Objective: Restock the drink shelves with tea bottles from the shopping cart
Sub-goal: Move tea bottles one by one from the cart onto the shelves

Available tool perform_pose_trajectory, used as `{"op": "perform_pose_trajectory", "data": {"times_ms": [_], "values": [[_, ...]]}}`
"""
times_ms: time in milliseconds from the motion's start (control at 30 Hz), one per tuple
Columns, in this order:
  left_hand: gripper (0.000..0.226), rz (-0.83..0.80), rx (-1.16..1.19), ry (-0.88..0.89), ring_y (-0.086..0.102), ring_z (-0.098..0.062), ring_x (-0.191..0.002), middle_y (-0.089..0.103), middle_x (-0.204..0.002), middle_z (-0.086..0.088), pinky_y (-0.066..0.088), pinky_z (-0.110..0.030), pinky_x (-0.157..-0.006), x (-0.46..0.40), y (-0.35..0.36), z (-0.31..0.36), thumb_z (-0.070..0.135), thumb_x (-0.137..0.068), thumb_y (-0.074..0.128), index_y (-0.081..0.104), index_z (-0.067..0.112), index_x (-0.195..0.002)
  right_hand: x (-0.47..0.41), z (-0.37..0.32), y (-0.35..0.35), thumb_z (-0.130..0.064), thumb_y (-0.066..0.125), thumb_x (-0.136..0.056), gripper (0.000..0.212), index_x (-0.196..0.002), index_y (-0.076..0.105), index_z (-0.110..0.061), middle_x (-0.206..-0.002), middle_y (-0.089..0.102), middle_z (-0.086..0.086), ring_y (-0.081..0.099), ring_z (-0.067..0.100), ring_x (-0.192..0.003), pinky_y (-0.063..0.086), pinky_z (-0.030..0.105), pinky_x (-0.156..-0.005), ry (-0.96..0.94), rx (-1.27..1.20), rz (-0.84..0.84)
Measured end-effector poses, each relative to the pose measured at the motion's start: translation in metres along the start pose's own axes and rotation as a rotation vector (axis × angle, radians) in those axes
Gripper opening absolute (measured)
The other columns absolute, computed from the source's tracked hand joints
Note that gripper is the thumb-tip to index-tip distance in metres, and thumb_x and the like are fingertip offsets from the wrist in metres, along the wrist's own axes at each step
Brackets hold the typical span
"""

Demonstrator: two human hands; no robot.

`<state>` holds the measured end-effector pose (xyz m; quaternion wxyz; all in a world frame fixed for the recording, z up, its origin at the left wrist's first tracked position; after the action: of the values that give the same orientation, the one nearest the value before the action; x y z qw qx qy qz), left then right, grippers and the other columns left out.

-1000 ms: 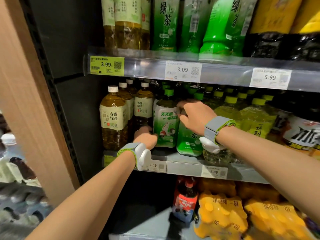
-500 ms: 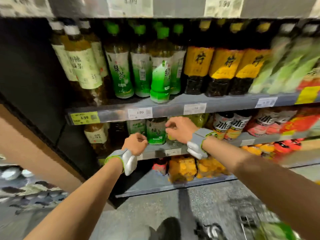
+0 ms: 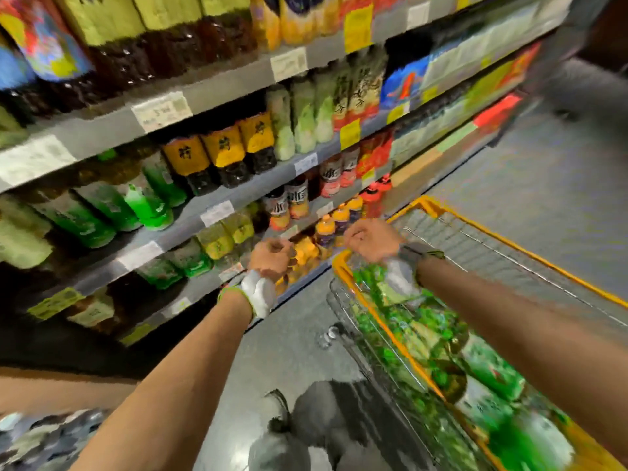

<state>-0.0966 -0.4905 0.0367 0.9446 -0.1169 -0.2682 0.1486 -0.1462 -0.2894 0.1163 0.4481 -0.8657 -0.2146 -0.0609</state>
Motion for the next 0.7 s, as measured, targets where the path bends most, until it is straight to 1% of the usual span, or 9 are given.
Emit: {"op": "perform_pose_trajectory", "data": {"times_ms": [67, 133, 200, 333, 400, 467, 567, 633, 700], "values": [[0.02, -0.108, -0.011, 0.005, 0.069, -0.022, -0.064, 0.067, -0.079, -0.013, 0.056, -0.035, -0.066, 0.02, 0.044, 0.014, 0.016, -0.094, 0.055, 0.061, 0.018, -0.075, 0.036, 0.038, -0.03, -0.019, 0.056, -0.092, 0.023, -0.105, 0.068, -0.004, -0.088, 0.059, 0.004, 0.052, 0.015, -0.085, 0.036, 0.02, -0.075, 0.096, -0.048, 0.078], [0.022, -0.162, -0.018, 0.016, 0.067, -0.023, -0.063, 0.065, -0.082, -0.015, 0.053, -0.027, -0.055, 0.033, 0.071, 0.021, 0.011, -0.095, 0.053, 0.058, 0.018, -0.075, 0.062, 0.065, -0.041, -0.019, 0.056, -0.093, 0.024, -0.105, 0.068, -0.002, -0.098, 0.066, 0.014, 0.06, 0.025, -0.095, 0.037, 0.022, -0.075, 0.157, -0.095, 0.105], [0.02, -0.231, -0.033, 0.035, 0.063, -0.028, -0.07, 0.064, -0.084, -0.018, 0.052, -0.032, -0.062, 0.045, 0.099, 0.028, 0.008, -0.094, 0.054, 0.058, 0.014, -0.075, 0.088, 0.092, -0.054, -0.022, 0.056, -0.092, 0.025, -0.103, 0.068, -0.003, -0.106, 0.068, 0.014, 0.061, 0.027, -0.104, 0.04, 0.026, -0.079, 0.233, -0.13, 0.191], [0.02, -0.429, -0.081, 0.045, 0.056, -0.021, -0.061, 0.058, -0.074, -0.011, 0.049, -0.027, -0.056, 0.069, 0.161, 0.03, 0.004, -0.098, 0.049, 0.055, 0.005, -0.079, 0.147, 0.158, -0.075, -0.029, 0.059, -0.091, 0.024, -0.098, 0.07, -0.009, -0.099, 0.07, 0.012, 0.065, 0.029, -0.094, 0.047, 0.034, -0.075, 0.431, -0.186, 0.37], [0.027, -0.499, -0.077, 0.017, 0.056, -0.018, -0.054, 0.056, -0.071, -0.01, 0.047, -0.02, -0.048, 0.075, 0.184, 0.026, 0.003, -0.099, 0.044, 0.053, 0.007, -0.074, 0.169, 0.182, -0.078, -0.027, 0.059, -0.091, 0.022, -0.102, 0.071, -0.012, -0.1, 0.071, 0.011, 0.065, 0.028, -0.095, 0.048, 0.032, -0.076, 0.491, -0.216, 0.384], [0.025, -0.534, -0.14, 0.033, 0.056, -0.017, -0.054, 0.056, -0.071, -0.009, 0.047, -0.02, -0.049, 0.078, 0.205, 0.02, 0.004, -0.099, 0.043, 0.055, 0.008, -0.078, 0.192, 0.204, -0.079, -0.026, 0.06, -0.09, 0.02, -0.102, 0.072, -0.014, -0.101, 0.071, 0.007, 0.065, 0.025, -0.097, 0.045, 0.028, -0.075, 0.556, -0.211, 0.438], [0.015, -0.637, -0.236, 0.025, 0.053, -0.019, -0.059, 0.056, -0.072, -0.007, 0.046, -0.02, -0.045, 0.092, 0.253, 0.004, 0.005, -0.099, 0.044, 0.054, 0.006, -0.087, 0.231, 0.253, -0.074, -0.023, 0.062, -0.089, 0.02, -0.099, 0.072, -0.009, -0.1, 0.071, 0.012, 0.065, 0.028, -0.097, 0.05, 0.035, -0.08, 0.654, -0.277, 0.515], [0.016, -0.678, -0.291, 0.008, 0.054, -0.019, -0.058, 0.057, -0.073, -0.008, 0.045, -0.02, -0.045, 0.098, 0.273, -0.006, 0.006, -0.099, 0.045, 0.053, 0.01, -0.085, 0.253, 0.277, -0.065, -0.021, 0.061, -0.089, 0.021, -0.097, 0.072, -0.005, -0.097, 0.071, 0.017, 0.065, 0.029, -0.092, 0.048, 0.035, -0.076, 0.729, -0.296, 0.511], [0.012, -0.697, -0.35, 0.024, 0.059, -0.016, -0.051, 0.058, -0.072, -0.009, 0.046, -0.019, -0.042, 0.106, 0.303, -0.014, 0.008, -0.098, 0.048, 0.054, 0.009, -0.088, 0.28, 0.308, -0.059, -0.021, 0.059, -0.09, 0.024, -0.098, 0.071, -0.001, -0.098, 0.07, 0.019, 0.064, 0.033, -0.094, 0.05, 0.038, -0.078, 0.799, -0.334, 0.527]]}}
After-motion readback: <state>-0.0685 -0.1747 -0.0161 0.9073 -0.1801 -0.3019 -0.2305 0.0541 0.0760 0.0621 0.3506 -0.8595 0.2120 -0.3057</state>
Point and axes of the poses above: each hand's wrist, its own x-axis away from the middle knuckle, its own y-axis out of the palm, z = x × y, the point moved 9 cm from there along -x, towards the middle knuckle
